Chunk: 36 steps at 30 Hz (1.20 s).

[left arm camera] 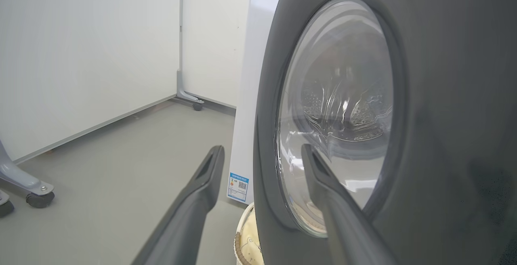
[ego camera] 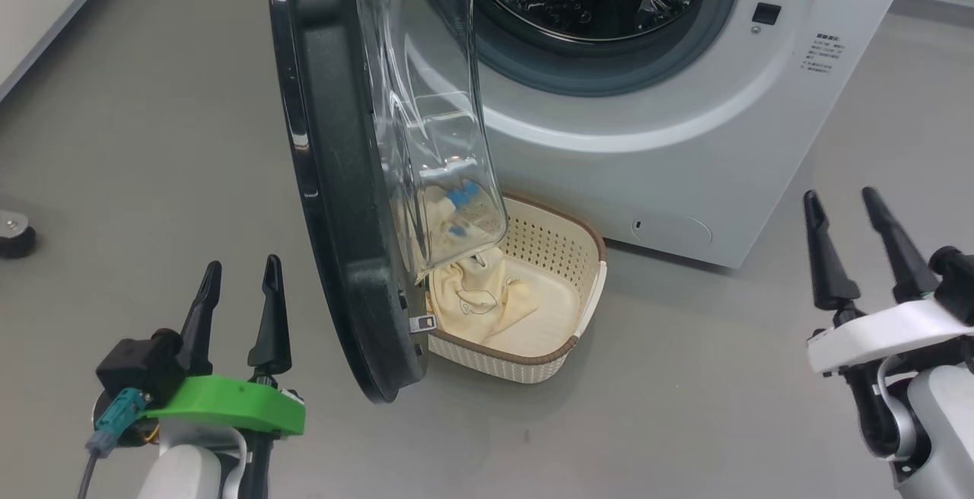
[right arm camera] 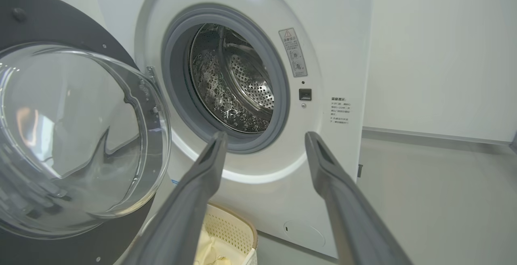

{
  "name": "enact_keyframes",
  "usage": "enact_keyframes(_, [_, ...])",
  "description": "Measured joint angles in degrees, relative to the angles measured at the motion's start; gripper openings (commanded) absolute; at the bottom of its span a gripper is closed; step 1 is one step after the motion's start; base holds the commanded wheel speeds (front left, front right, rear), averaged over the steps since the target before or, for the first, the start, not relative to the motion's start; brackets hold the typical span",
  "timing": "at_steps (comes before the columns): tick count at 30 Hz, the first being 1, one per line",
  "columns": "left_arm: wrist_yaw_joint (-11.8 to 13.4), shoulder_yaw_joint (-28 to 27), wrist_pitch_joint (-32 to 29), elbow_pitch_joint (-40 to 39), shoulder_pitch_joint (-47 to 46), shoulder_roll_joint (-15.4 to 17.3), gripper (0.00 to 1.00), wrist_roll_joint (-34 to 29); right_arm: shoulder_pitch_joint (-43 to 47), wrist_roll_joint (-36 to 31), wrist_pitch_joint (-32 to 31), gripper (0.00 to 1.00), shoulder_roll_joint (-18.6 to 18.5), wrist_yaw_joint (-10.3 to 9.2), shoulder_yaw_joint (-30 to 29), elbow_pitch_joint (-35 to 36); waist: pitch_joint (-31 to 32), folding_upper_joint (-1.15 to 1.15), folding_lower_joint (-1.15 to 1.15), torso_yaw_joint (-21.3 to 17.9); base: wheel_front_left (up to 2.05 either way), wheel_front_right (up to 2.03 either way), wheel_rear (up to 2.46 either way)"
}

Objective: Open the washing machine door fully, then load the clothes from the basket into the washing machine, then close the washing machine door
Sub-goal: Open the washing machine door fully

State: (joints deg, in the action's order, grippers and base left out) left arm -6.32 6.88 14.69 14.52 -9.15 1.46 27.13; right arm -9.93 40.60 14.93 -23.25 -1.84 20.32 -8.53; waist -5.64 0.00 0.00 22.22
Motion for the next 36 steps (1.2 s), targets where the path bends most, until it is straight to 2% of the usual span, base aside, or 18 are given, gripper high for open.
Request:
enact_keyframes(3, [-0.01,-0.57,0.0,-0.03,0.07,0.0,1.0,-0.03,0.47,-5.54,0.0,1.0,0.18,-2.45,-3.09,2.59,0.15,0.0,0.0,-0.17,0.0,0.0,0.0])
enact_keyframes(6, [-0.01,-0.99,0.0,-0.04,0.11,0.02,1.0,-0.08,3.44,-9.44,0.0,1.0,1.33,-3.93,-3.69,4.47,0.24,0.0,0.0,-0.34,0.0,0.0,0.0])
enact_keyframes(20, [-0.07,-1.55,0.01,-0.02,0.94,0.03,1.0,-0.09,15.93,-15.29,-0.01,1.0,10.47,-4.82,-8.78,8.24,0.13,0.0,0.0,-0.88,0.0,0.0,0.0])
enact_keyframes(36, [-0.13,-1.53,0.01,0.42,0.95,0.03,1.0,-0.09,18.9,-19.83,-0.01,1.0,14.4,-4.86,-12.27,10.37,0.28,0.0,0.0,-1.3,0.0,0.0,0.0])
